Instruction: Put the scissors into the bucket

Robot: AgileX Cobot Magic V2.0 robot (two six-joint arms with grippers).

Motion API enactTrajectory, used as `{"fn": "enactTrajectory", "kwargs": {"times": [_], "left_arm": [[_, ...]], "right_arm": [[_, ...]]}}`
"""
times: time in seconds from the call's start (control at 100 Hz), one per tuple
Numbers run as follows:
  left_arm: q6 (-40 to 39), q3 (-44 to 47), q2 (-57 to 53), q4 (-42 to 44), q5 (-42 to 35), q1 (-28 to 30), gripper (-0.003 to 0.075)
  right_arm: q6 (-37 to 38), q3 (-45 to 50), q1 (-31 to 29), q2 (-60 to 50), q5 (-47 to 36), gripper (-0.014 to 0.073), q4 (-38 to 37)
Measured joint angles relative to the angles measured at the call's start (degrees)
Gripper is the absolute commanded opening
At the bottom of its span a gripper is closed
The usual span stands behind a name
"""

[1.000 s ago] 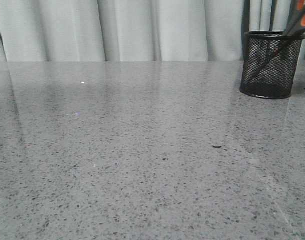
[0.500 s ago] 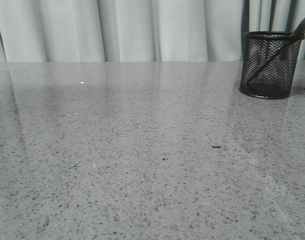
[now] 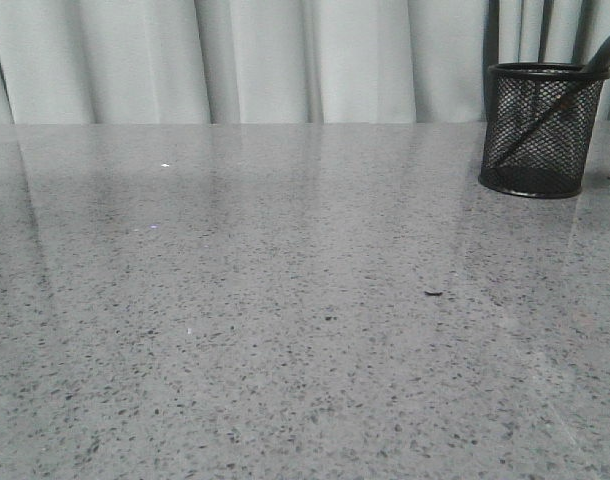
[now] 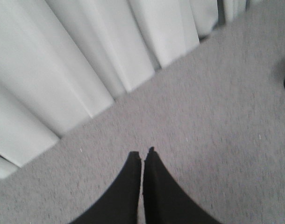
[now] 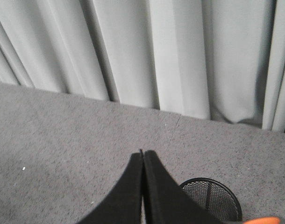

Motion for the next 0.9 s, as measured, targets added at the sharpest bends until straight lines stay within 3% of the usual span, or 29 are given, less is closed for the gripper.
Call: {"fn": "enactTrajectory", "kwargs": {"times": [0.25, 0.56, 0.71, 0.9], "left_arm": [[-0.1, 23.9, -14.9, -0.8, -21.2, 0.0, -0.002], [-0.2, 58.9, -39.2, -5.8, -44.6, 0.0, -0.002], [-0.2, 68.8, -49.0, -7.7, -47.9, 0.0, -0.002], [-0.3, 73.4, -54.7, -8.0, -48.8, 0.0, -0.002]], "right_arm": [[-0.4, 21.8, 2.7, -14.8, -17.4, -0.0069, 0.7], [-0.4, 41.7, 2.9, -33.7, -21.9, -0.0069, 1.0], [-0.4, 47.9, 2.9, -40.9, -22.4, -0.0069, 1.0], [-0.5, 50.9, 2.9, -43.4, -22.3, -0.0069, 1.0]]}}
